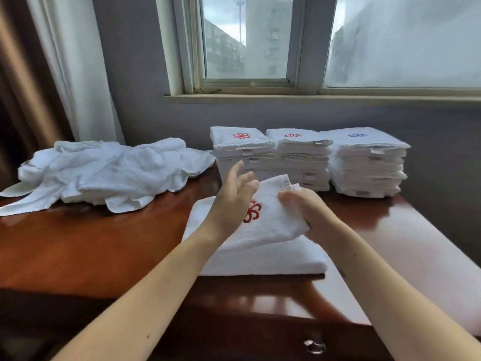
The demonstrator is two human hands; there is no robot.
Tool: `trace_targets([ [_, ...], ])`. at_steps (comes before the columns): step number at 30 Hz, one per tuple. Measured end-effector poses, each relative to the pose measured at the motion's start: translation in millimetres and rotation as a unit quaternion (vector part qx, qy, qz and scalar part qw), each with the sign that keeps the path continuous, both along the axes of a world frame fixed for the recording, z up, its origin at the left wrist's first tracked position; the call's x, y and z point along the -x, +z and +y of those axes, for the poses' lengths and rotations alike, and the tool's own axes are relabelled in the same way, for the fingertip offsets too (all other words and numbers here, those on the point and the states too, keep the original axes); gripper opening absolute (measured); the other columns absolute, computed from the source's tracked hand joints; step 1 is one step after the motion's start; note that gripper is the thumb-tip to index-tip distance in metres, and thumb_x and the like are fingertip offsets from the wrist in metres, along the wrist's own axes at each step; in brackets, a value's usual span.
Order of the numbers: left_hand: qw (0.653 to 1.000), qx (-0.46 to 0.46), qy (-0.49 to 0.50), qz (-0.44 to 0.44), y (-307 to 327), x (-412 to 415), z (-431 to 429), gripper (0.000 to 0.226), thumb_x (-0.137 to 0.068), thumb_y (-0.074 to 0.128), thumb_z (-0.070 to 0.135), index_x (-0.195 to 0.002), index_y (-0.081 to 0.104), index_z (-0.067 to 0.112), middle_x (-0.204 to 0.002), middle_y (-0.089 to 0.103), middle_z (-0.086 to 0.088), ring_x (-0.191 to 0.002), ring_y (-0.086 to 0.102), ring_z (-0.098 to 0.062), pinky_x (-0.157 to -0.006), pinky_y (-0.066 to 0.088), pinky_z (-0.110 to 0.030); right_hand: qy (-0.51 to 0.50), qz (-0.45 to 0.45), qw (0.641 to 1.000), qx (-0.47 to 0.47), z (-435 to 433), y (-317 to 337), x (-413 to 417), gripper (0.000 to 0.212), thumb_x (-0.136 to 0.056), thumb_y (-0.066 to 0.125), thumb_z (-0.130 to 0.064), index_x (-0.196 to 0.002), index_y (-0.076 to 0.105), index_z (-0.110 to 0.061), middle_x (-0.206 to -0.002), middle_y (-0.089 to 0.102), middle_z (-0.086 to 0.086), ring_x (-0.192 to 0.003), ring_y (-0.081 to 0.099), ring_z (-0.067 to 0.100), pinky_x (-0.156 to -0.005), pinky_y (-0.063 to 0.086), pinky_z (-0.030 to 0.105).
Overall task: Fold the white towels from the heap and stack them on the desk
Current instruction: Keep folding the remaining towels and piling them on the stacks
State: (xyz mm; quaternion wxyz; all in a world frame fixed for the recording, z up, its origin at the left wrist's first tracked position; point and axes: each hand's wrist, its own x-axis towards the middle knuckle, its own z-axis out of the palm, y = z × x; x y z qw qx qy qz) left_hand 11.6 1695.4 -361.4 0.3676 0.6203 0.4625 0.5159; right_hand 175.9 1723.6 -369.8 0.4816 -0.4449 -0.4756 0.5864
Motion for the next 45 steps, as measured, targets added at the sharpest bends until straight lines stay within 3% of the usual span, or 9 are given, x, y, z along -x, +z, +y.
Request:
trace_targets([
  [6, 0.968, 0.079, -0.003, 0.239, -35.1, -7.9, 6.4, 0.054, -0.102, 0.042, 0.033, -0.154, 0.026, 0.027, -0.159, 0.03, 0.007, -0.145, 0.027, -0.012, -0.118, 0.023, -0.033, -0.046, -0.057, 0.997, -0.009, 0.8, -17.0, -32.5, 0.014, -0.091, 0.051, 0.003, -0.091, 0.063, -0.004, -0.083, 0.067, 0.011, -0.07, 0.065, 0.02, -0.06, 0.053, 0.029],
  [10, 0.933, 0.067, 0.006, 0.354, -44.9, -15.8, 4.9, 0.056, -0.103, 0.035, 0.041, -0.155, 0.02, 0.028, -0.162, 0.023, 0.004, -0.15, 0.013, -0.014, -0.123, 0.002, -0.039, -0.049, -0.093, 0.994, -0.005, 1.8, -25.3, -39.3, 0.022, -0.089, 0.051, 0.002, -0.108, 0.063, 0.004, -0.095, 0.069, 0.015, -0.077, 0.067, 0.021, -0.062, 0.054, 0.029],
  [13, 0.899, 0.061, 0.007, 0.433, -51.2, -17.1, 5.3, 0.061, -0.101, 0.029, 0.051, -0.156, 0.015, 0.029, -0.164, 0.013, 0.005, -0.151, 0.003, -0.011, -0.121, -0.004, -0.043, -0.073, -0.159, 0.985, -0.012, 1.9, -30.6, -40.1, 0.04, -0.088, 0.056, -0.003, -0.127, 0.054, -0.008, -0.108, 0.064, 0.007, -0.08, 0.064, 0.014, -0.055, 0.05, 0.017],
  [17, 0.842, 0.05, 0.027, 0.536, -62.7, -14.9, 5.2, 0.078, -0.087, 0.021, 0.077, -0.155, 0.013, 0.039, -0.166, 0.003, 0.005, -0.152, -0.005, -0.018, -0.12, -0.006, -0.054, -0.079, -0.408, 0.908, -0.05, 6.0, -38.0, -50.3, 0.073, -0.082, 0.061, -0.02, -0.15, 0.032, -0.019, -0.124, 0.058, 0.002, -0.114, 0.056, 0.019, -0.096, 0.046, 0.032],
  [24, 0.827, 0.032, 0.042, 0.559, -68.7, -15.4, 6.1, 0.118, -0.054, -0.002, 0.099, -0.155, 0.009, 0.039, -0.166, 0.001, 0.002, -0.152, -0.006, -0.021, -0.118, -0.006, -0.057, -0.077, -0.515, 0.799, -0.301, 11.6, -32.3, -30.0, 0.059, -0.089, 0.052, -0.01, -0.145, 0.046, -0.024, -0.147, 0.048, -0.001, -0.137, 0.039, 0.017, -0.106, 0.032, 0.03],
  [30, 0.827, 0.024, 0.051, 0.559, -72.6, -9.3, 8.3, 0.094, -0.073, 0.008, 0.087, -0.155, 0.013, 0.04, -0.166, 0.004, 0.006, -0.152, -0.003, -0.014, -0.121, -0.004, -0.051, 0.036, -0.483, 0.844, -0.23, 24.5, -56.6, -28.7, 0.042, -0.101, 0.04, -0.018, -0.141, 0.052, -0.022, -0.145, 0.051, -0.006, -0.138, 0.038, 0.012, -0.116, 0.029, 0.035],
  [37, 0.84, 0.024, 0.068, 0.538, -76.4, 16.9, 6.5, 0.087, -0.079, 0.014, 0.084, -0.155, 0.016, 0.041, -0.166, 0.005, 0.005, -0.152, -0.002, -0.012, -0.123, -0.002, -0.041, 0.026, -0.512, 0.831, -0.215, 25.8, -60.7, -27.8, 0.043, -0.103, 0.035, -0.024, -0.143, 0.049, -0.022, -0.147, 0.048, -0.007, -0.139, 0.036, 0.012, -0.116, 0.028, 0.036],
  [41, 0.859, -0.019, 0.058, 0.508, -73.9, 22.6, 4.4, 0.095, -0.072, 0.013, 0.086, -0.152, 0.029, 0.039, -0.163, 0.018, 0.007, -0.151, 0.007, -0.01, -0.123, 0.005, -0.037, 0.021, -0.553, 0.81, -0.195, 19.5, -58.5, -24.0, 0.045, -0.103, 0.031, -0.026, -0.145, 0.045, -0.022, -0.148, 0.047, -0.004, -0.138, 0.034, 0.018, -0.114, 0.029, 0.038],
  [45, 0.844, -0.082, 0.083, 0.524, -66.5, 35.9, 7.9, 0.094, -0.069, 0.018, 0.088, -0.143, 0.047, 0.036, -0.154, 0.038, 0.011, -0.145, 0.025, -0.008, -0.12, 0.013, -0.034, 0.001, -0.655, 0.737, -0.166, 9.6, -53.0, -17.8, 0.047, -0.1, 0.029, -0.032, -0.144, 0.041, -0.026, -0.139, 0.05, 0.005, -0.128, 0.041, 0.028, -0.104, 0.033, 0.041],
])
